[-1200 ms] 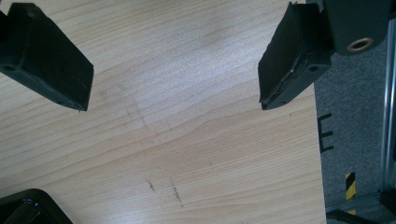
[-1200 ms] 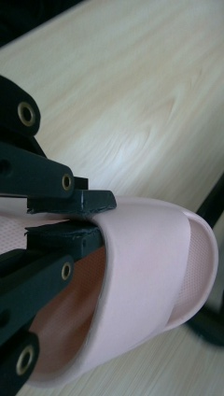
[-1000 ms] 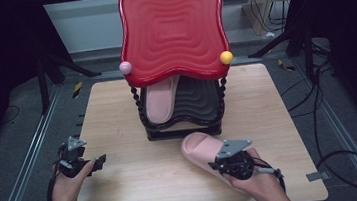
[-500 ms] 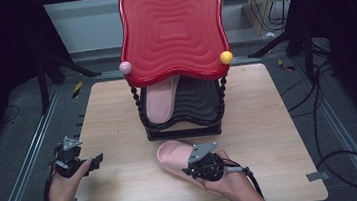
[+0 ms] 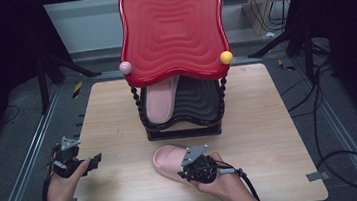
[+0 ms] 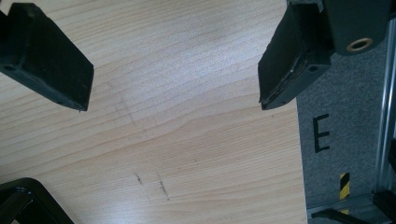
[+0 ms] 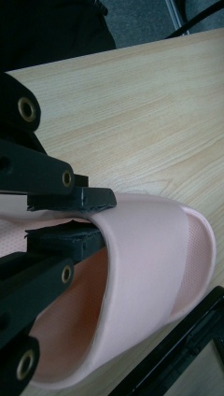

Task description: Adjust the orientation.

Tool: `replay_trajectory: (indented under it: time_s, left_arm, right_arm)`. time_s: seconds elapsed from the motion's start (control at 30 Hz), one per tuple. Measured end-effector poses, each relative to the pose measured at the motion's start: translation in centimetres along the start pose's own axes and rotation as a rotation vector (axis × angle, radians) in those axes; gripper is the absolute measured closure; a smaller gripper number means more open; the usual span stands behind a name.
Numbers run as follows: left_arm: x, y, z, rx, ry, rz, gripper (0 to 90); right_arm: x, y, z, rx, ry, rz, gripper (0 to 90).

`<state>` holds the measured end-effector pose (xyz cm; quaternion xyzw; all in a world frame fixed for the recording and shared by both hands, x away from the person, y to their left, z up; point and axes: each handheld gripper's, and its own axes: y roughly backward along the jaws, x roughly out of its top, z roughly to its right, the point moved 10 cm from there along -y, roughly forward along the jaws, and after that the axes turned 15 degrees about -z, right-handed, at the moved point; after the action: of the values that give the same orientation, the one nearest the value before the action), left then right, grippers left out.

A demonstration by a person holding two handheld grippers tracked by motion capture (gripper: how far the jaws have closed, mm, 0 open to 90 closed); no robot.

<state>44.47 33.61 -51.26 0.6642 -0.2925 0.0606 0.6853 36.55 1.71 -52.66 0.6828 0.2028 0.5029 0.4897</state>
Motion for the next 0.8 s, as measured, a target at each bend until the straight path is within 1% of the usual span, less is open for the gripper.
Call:
replay_trajectory:
  time_s: [0.07,0.13,0.2,0.23,0.27,0.33,0.43,0.5,0.6,0.63,0.67,0.8]
  left_arm:
    - [0.0,0.0,0.0,-0.001,0.0,-0.001,10.2]
    - [0.0,0.0,0.0,0.0,0.002,0.002,10.2]
    - [0.0,0.0,0.1,-0.002,0.0,0.001,10.2]
    - [0.0,0.0,0.1,-0.004,-0.002,0.001,10.2]
    - [0.0,0.0,0.2,-0.003,-0.002,0.002,10.2]
    - [0.1,0.1,0.2,-0.003,-0.001,0.003,10.2]
    - [0.1,0.0,0.2,-0.003,-0.003,0.001,10.2]
    - [0.0,-0.1,0.2,-0.002,-0.006,-0.005,10.2]
    - [-0.1,-0.2,0.2,-0.004,-0.006,-0.008,10.2]
    - [-0.1,-0.2,0.2,-0.006,-0.006,-0.006,10.2]
    - [-0.1,-0.2,0.2,-0.006,-0.006,-0.006,10.2]
    - [-0.1,-0.1,0.1,-0.006,-0.003,-0.003,10.2]
  right_arm:
    - [0.0,0.0,0.0,-0.007,-0.004,0.001,80.5]
    - [0.1,0.1,0.0,-0.005,-0.015,0.012,77.5]
    - [0.1,0.0,0.0,-0.005,-0.032,0.02,73.5]
    - [0.0,-0.3,0.0,-0.006,-0.036,0.02,71.0]
    - [0.0,-0.5,0.0,-0.004,-0.046,0.016,70.3]
    - [0.1,-0.7,0.1,-0.004,-0.049,0.021,70.1]
    - [0.2,-1.0,0.1,0.004,-0.059,0.017,73.6]
    - [0.4,-1.1,0.0,0.013,-0.06,0.018,81.9]
    - [0.3,-1.0,-0.1,0.008,-0.053,0.014,82.8]
    - [0.3,-0.5,-0.1,0.0,-0.055,0.026,82.9]
    - [0.3,-0.5,-0.1,0.0,-0.055,0.026,82.9]
    - [0.4,0.8,-0.3,0.013,-0.065,0.068,83.2]
